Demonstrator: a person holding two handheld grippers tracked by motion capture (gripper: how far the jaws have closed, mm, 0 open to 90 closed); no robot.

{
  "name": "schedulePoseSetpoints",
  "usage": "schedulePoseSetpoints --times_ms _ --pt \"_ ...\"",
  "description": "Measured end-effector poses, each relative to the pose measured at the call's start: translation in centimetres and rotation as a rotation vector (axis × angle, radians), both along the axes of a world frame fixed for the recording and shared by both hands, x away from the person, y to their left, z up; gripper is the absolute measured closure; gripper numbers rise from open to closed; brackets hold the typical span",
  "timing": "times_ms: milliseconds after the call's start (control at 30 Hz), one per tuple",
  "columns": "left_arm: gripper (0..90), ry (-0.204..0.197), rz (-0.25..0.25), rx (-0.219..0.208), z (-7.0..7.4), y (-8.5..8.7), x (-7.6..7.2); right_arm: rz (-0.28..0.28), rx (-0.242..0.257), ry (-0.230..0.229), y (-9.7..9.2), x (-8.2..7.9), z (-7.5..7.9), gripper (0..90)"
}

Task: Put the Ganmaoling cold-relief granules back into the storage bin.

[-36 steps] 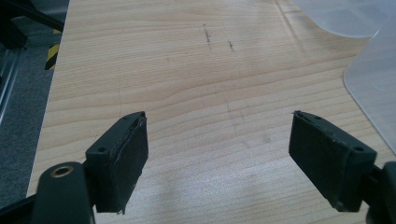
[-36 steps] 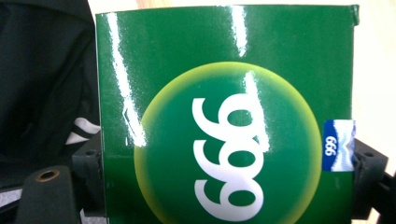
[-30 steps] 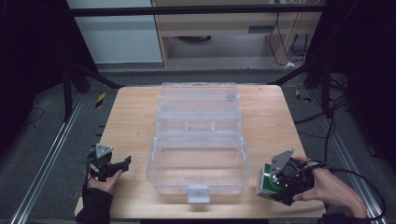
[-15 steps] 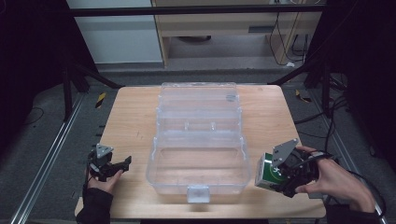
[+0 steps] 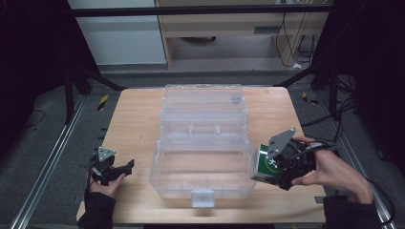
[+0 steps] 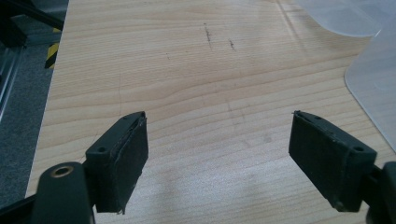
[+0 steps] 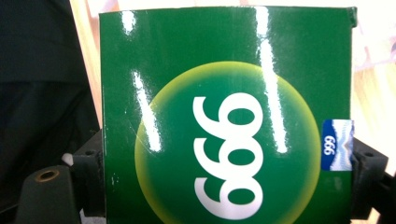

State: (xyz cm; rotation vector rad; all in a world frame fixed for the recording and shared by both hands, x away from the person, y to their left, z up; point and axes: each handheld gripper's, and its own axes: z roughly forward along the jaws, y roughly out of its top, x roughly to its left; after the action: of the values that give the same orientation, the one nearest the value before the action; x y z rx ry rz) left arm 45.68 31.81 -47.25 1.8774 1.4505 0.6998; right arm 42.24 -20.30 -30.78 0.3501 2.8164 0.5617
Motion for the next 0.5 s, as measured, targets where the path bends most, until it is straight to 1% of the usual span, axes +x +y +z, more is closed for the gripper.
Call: schedulePoseSetpoints --times_ms 267,400,500 --pt "19.1 0.0 -0.001 0.0 0.0 0.0 0.0 0.034 0.005 -0.013 2.1 1.0 0.3 15.8" --pt "19.1 -0.001 -0.001 0.0 0.0 0.0 0.0 0.049 0.008 -0.02 3.1 1.5 0.2 15.8" --pt "19.1 0.0 -0.001 0.001 0.0 0.0 0.0 0.058 0.018 -0.017 3.7 2.0 -0.1 15.8"
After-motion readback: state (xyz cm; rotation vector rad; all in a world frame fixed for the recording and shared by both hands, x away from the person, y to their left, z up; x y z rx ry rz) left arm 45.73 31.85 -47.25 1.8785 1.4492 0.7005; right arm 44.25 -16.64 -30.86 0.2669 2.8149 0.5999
